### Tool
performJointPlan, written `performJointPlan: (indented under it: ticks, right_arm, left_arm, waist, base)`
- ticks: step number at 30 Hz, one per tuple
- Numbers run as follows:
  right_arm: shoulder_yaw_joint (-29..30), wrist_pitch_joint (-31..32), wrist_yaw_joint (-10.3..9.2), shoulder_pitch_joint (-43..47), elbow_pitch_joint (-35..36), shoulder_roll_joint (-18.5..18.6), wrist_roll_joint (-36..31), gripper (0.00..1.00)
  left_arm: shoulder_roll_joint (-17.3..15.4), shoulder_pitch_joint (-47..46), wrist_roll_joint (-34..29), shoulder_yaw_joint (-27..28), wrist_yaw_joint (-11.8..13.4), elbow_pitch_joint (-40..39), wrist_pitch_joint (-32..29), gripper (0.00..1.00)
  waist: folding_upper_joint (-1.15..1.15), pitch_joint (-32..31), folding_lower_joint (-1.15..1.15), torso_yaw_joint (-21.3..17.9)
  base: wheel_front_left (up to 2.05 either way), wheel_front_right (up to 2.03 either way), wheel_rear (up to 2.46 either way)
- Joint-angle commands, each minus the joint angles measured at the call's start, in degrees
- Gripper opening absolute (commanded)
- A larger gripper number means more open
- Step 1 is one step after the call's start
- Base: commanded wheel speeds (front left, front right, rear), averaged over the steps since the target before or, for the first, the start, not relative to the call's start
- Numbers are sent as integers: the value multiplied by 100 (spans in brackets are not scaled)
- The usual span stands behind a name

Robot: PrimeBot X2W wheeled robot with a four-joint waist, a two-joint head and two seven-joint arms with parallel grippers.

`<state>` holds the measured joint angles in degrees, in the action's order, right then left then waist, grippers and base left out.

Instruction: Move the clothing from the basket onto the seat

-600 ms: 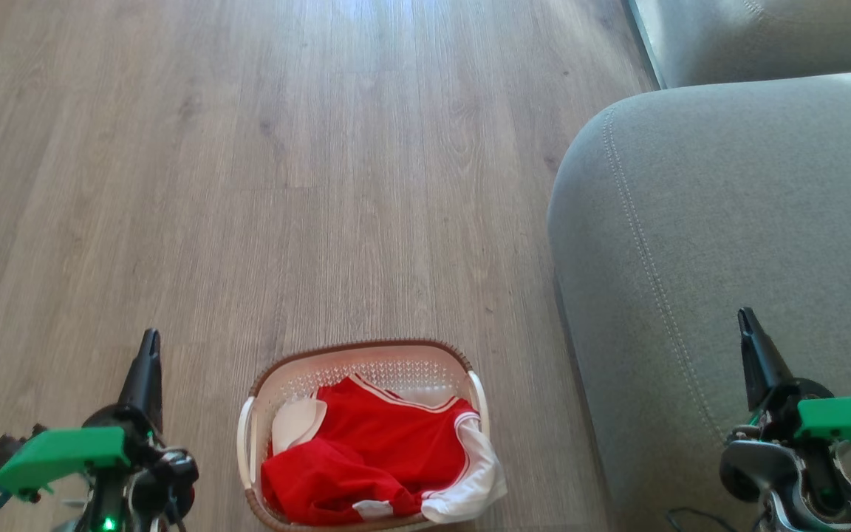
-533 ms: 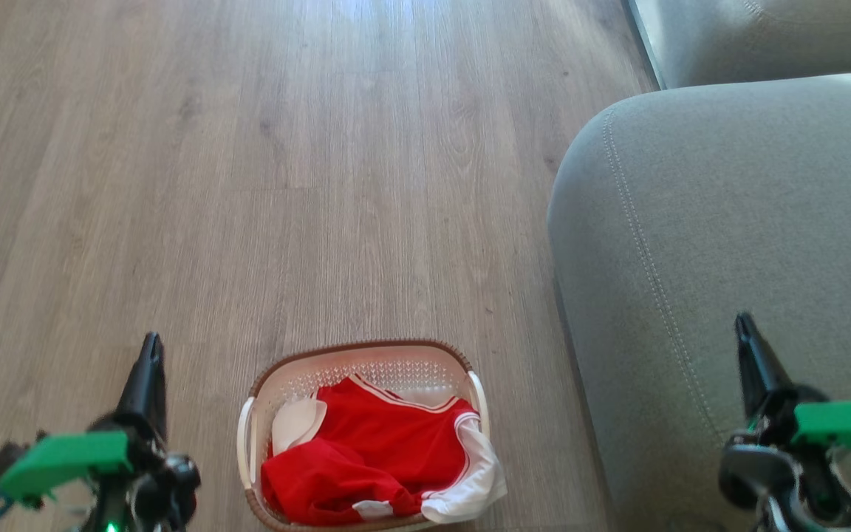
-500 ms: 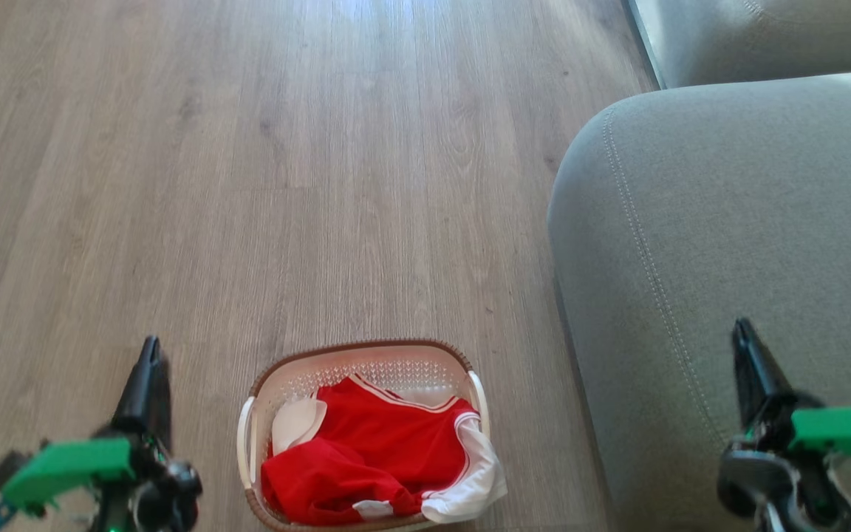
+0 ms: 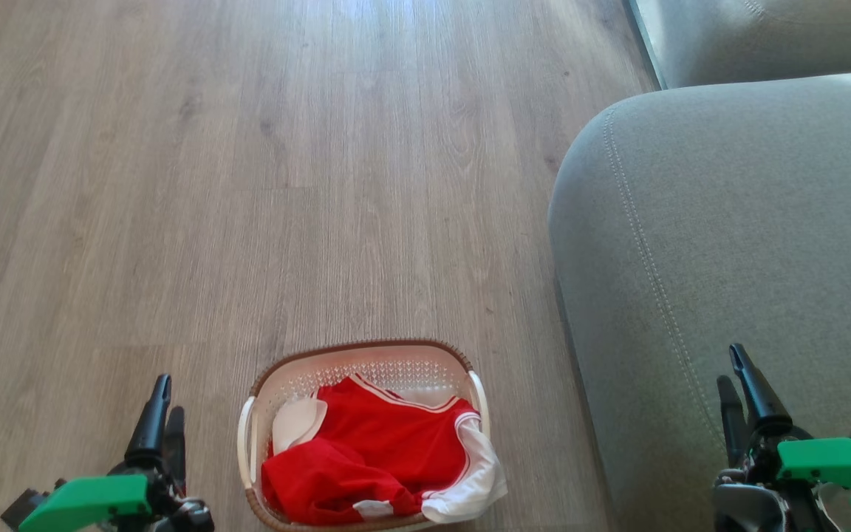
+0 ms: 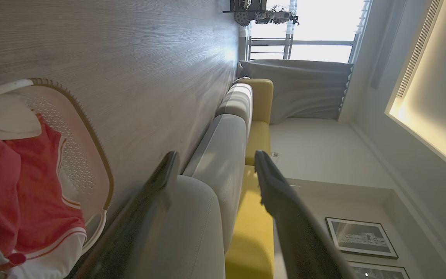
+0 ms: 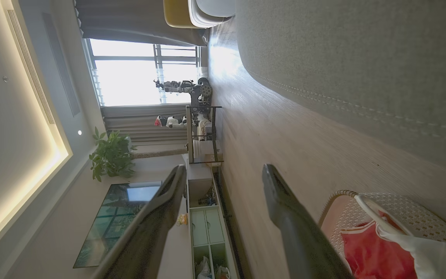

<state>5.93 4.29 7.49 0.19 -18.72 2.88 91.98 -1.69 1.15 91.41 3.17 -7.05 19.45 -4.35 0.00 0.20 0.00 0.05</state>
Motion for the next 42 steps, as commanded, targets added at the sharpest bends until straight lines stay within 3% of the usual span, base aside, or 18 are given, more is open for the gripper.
performJointPlan:
  ticks: [1,19,42]
  right_arm:
    - [-19,-43,1,-244,243,7,-84,100]
    - [-232,-348,1,-262,770,82,-1143,100]
    - [-688,-753,1,-258,1093,330,-3483,100]
  left_arm:
    - [-49,-292,-75,1,-5,-236,64,100]
    - [-61,-333,-1204,-91,-9,-614,366,100]
    - [-88,-330,-3869,-354,70,-981,768,100]
  waist:
    - [0,0,0,1]
    - [0,3,0,-24]
    - [0,-21,0,-34]
  base:
    - [0,0,0]
    - [0,0,0]
    - [0,0,0]
